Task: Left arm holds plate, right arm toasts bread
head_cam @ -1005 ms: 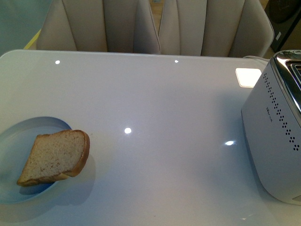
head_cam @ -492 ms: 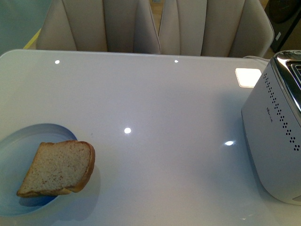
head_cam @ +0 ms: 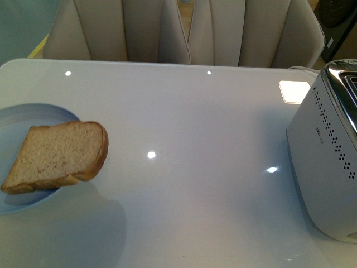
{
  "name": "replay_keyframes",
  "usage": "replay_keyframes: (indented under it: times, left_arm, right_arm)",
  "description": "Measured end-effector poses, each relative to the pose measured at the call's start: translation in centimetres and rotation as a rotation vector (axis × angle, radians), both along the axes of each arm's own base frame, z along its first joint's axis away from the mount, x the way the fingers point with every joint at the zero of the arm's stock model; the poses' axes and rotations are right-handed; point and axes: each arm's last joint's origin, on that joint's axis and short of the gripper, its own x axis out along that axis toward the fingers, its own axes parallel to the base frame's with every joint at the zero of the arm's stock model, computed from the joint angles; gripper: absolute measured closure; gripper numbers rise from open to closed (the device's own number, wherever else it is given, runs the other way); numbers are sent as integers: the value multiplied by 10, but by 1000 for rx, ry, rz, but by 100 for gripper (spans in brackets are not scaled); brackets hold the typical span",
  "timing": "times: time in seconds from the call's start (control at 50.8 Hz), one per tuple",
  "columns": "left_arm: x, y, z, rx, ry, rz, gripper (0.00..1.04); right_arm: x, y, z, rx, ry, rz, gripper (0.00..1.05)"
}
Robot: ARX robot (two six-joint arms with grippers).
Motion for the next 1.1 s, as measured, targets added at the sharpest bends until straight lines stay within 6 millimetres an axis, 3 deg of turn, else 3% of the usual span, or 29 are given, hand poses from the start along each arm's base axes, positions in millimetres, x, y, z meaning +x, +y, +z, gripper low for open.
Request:
replay_keyframes:
  times: [0.276, 0.532, 0.886, 1.103]
  left_arm:
    - [12, -48, 73, -45, -98, -53, 102]
    - [24, -113, 130, -56, -176, -162, 102]
    - [15, -191, 153, -112, -176, -277, 102]
    - [3, -225, 155, -150, -146, -308, 102]
  right_arm:
    - [0, 0, 0, 0, 0, 0, 9]
    - [0, 0, 0, 0, 0, 0, 9]
    - [0, 0, 0, 0, 0, 0, 9]
    - [0, 0, 0, 0, 0, 0, 9]
